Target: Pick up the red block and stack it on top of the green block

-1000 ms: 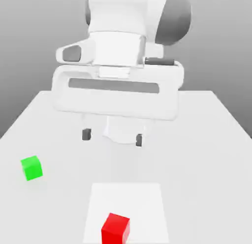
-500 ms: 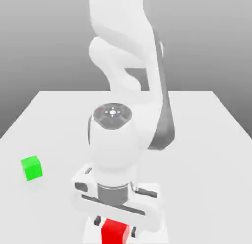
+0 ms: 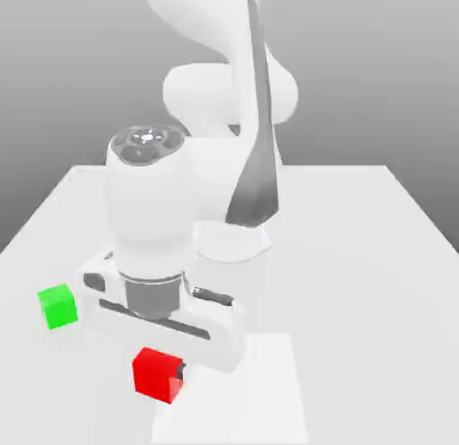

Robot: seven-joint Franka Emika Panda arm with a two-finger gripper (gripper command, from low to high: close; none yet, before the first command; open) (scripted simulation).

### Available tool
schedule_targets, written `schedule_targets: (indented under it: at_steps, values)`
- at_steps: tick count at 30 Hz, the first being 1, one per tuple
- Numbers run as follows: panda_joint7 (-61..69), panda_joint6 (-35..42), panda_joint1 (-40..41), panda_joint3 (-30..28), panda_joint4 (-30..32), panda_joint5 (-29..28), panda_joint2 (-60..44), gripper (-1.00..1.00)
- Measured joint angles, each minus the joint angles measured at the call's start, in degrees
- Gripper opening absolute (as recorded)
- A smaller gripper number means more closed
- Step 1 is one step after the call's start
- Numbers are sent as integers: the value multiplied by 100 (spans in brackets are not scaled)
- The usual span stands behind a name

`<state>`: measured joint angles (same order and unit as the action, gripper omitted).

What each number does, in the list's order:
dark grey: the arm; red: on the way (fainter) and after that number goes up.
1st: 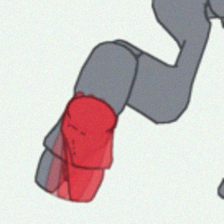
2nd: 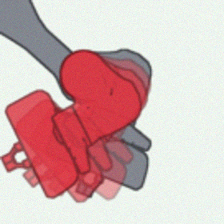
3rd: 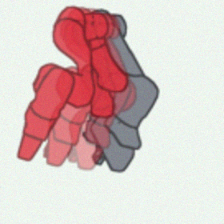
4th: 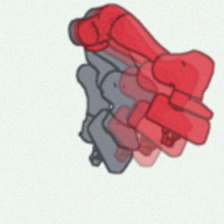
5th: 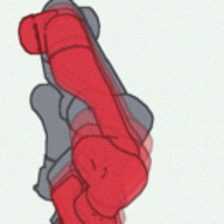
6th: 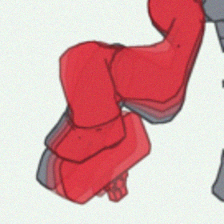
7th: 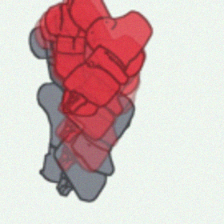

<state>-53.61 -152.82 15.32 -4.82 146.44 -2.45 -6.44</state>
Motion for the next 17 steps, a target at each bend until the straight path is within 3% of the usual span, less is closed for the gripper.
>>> schedule_targets:
  at_steps: [7, 10, 14, 15, 17]
  values:
    - [1518, 38, 1967, -896, 1038, -130, 1095, -100]
    - [1945, -303, 2076, -1042, 1201, 81, 912, -100]
    - [2405, -1046, 2184, -819, 1190, 675, 131, -100]
    - [2476, -1160, 2220, -763, 1185, 773, 7, 100]
    - [2476, -1160, 2220, -763, 1185, 773, 7, 100]
